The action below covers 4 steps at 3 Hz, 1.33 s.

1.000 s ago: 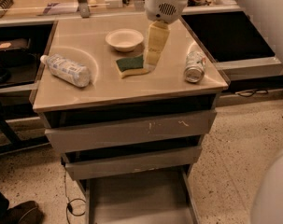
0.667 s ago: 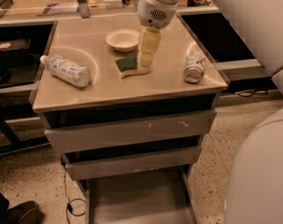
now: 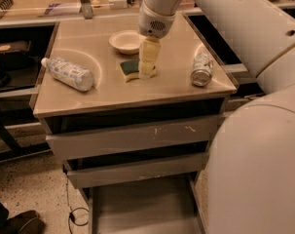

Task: Place sponge into bottom drawer

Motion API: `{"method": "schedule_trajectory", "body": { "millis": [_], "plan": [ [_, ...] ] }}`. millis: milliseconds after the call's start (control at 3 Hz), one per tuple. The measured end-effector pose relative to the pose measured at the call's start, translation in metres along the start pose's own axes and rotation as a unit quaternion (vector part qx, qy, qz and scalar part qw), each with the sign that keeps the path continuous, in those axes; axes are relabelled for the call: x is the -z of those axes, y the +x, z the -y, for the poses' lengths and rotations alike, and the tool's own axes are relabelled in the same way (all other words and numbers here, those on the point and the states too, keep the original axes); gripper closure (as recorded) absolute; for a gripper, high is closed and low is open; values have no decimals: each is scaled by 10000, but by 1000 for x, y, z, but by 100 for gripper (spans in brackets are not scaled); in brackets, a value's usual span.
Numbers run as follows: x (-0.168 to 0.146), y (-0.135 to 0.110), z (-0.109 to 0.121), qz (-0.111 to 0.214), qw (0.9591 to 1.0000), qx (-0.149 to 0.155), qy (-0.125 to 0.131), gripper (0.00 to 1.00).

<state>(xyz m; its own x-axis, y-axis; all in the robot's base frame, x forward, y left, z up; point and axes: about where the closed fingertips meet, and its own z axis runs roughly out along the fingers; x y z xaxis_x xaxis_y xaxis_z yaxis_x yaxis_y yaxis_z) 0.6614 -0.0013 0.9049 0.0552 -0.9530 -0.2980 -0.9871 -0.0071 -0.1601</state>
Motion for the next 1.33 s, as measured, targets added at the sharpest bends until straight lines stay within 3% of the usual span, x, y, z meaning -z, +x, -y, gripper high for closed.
{"method": "schedule_trajectory", "body": {
  "millis": [667, 1333],
  "plan": [
    [-22, -6, 26, -118, 9996, 233, -94, 0],
    [-48, -4, 38, -190, 9991, 275, -243, 0]
  ]
}}
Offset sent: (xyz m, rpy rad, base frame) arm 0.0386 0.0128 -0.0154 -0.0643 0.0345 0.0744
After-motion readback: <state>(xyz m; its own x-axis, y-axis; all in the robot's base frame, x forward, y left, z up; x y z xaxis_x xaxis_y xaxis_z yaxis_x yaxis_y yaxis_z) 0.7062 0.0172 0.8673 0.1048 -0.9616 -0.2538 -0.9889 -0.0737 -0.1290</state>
